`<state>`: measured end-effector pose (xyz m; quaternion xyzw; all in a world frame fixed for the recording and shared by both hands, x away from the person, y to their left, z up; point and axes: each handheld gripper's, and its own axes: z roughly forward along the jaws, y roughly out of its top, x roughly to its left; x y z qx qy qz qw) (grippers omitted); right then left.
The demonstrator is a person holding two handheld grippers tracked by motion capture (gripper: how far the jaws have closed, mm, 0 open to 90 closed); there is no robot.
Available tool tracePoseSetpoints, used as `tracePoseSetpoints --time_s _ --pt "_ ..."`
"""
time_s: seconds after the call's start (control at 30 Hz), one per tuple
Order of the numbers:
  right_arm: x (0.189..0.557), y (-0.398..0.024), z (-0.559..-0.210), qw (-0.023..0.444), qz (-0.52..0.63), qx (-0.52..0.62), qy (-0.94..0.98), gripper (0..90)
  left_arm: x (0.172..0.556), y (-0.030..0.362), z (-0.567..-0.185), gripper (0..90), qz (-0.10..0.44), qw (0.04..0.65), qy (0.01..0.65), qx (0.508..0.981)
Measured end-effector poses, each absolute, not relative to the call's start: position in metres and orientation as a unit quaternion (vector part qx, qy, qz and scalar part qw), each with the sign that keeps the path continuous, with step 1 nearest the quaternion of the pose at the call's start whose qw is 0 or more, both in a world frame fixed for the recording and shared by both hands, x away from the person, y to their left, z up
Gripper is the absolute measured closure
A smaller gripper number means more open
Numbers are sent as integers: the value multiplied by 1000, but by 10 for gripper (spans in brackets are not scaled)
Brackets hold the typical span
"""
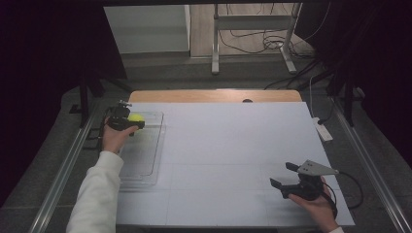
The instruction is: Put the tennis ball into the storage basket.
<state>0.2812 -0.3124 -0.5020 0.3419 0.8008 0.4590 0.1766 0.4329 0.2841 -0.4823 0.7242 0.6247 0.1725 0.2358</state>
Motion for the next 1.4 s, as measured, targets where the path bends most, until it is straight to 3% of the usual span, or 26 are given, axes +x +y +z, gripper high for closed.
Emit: tracePoseSetpoints --time_s 0.93,1.13,1.4 --pt "281 -313 -502 177 460 342 800 123 441 272 -500 258 193 169 615 746" --pt "281 -313 -502 177 460 342 800 123 438 268 -496 180 196 186 606 748" --pt "280 -314 -502 178 460 341 800 123 432 267 -485 154 198 227 598 743"
